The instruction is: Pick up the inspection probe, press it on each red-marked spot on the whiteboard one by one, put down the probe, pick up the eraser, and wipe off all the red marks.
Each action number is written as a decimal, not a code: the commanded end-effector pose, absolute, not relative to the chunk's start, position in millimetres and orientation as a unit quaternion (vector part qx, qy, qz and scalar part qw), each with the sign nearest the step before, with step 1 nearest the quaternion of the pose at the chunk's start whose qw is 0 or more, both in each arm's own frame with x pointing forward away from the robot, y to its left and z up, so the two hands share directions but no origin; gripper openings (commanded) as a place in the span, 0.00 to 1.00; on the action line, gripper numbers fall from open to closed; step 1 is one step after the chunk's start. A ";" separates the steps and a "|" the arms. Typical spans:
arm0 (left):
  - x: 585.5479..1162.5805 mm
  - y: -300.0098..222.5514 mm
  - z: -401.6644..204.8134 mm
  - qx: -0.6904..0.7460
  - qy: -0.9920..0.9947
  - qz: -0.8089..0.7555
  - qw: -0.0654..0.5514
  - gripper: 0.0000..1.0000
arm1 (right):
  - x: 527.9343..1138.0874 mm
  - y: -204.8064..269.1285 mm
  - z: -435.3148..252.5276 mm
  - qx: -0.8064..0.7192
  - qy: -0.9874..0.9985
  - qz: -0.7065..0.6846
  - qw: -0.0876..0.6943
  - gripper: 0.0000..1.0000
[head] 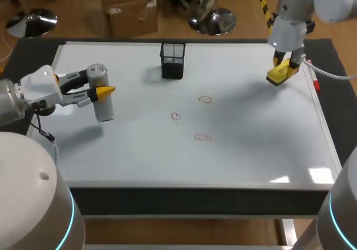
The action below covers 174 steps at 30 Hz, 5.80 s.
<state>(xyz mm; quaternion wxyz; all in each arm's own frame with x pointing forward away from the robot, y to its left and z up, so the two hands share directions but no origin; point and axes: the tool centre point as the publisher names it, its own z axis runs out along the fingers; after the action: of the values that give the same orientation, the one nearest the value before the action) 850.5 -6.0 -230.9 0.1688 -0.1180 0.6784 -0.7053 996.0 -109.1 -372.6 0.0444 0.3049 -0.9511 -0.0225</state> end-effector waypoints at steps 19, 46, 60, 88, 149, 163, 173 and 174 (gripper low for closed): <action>850.1 -6.2 -229.8 -0.118 0.678 -0.705 0.170 0.00 | 930.3 74.4 -371.6 0.470 -0.880 0.029 0.054 0.00; 850.1 -6.2 -229.8 -0.118 0.678 -0.705 0.170 0.00 | 881.0 200.6 -389.5 0.595 -0.802 -0.029 0.051 0.00; 850.1 -6.2 -229.8 -0.118 0.678 -0.705 0.170 0.00 | 878.9 205.1 -387.3 0.611 -0.789 -0.039 0.054 0.00; 850.1 -6.2 -229.8 -0.118 0.678 -0.705 0.170 0.00 | 886.1 265.0 -422.1 0.679 -0.728 -0.059 0.073 0.00; 850.1 -6.2 -229.8 -0.118 0.678 -0.705 0.170 0.00 | 872.5 192.4 -365.2 0.623 -0.779 0.011 0.063 0.00; 850.1 -6.2 -229.8 -0.118 0.678 -0.705 0.170 0.00 | 871.6 189.7 -356.6 0.620 -0.782 0.009 0.058 0.00; 850.1 -6.2 -229.8 -0.118 0.678 -0.705 0.170 0.00 | 871.6 189.7 -356.6 0.620 -0.782 0.009 0.058 0.00; 850.1 -6.2 -229.8 -0.118 0.678 -0.705 0.170 0.00 | 872.4 187.2 -358.7 0.618 -0.784 0.002 0.058 0.00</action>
<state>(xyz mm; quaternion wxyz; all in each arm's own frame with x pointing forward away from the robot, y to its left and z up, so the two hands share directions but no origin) 850.6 -6.0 -231.0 0.1688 -0.1182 0.6781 -0.7055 871.3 191.1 -358.2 0.0591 0.6187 -0.7833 0.0072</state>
